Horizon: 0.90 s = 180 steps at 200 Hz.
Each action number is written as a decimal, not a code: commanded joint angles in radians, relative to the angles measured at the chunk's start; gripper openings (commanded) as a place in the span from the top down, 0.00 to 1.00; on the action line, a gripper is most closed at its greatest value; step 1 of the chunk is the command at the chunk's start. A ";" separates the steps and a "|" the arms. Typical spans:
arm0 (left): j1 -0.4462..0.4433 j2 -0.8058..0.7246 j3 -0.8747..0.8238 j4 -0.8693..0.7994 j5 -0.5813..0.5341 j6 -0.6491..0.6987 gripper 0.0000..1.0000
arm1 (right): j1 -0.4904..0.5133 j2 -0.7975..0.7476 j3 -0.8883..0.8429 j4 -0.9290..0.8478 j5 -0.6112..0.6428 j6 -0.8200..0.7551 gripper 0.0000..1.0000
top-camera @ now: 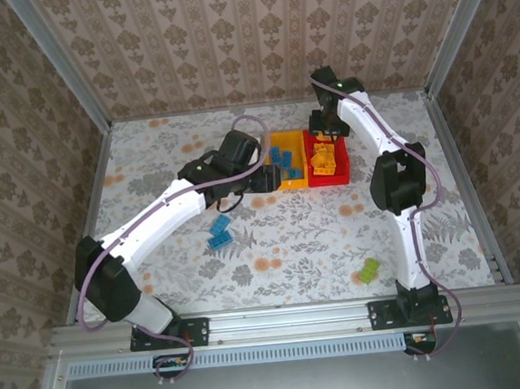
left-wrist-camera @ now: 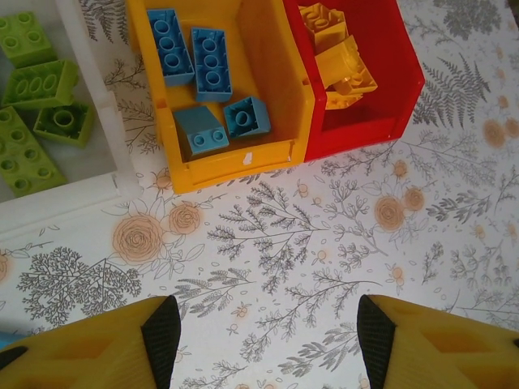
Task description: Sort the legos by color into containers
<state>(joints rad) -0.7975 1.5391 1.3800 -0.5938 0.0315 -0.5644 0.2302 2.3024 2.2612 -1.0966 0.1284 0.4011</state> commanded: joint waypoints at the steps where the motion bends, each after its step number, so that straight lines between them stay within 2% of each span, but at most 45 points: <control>1: -0.005 0.020 0.047 0.012 0.023 0.038 0.37 | -0.011 0.054 0.081 -0.105 -0.028 0.027 0.38; 67: -0.047 0.135 0.104 0.018 0.076 0.147 0.35 | -0.008 0.054 0.095 -0.087 -0.074 0.026 0.23; 103: -0.074 0.187 0.134 0.015 0.101 0.192 0.34 | -0.004 0.003 0.109 -0.094 -0.067 0.033 0.22; 145: -0.177 0.280 0.208 0.016 0.150 0.325 0.30 | -0.007 -0.168 0.059 -0.092 -0.014 0.039 0.28; 180: -0.310 0.393 0.278 0.003 0.149 0.427 0.26 | -0.030 -0.441 -0.184 -0.063 0.052 0.107 0.27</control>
<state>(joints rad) -1.0149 1.8606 1.6028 -0.5724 0.1562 -0.2588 0.2184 2.0907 2.2257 -1.1500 0.1062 0.4362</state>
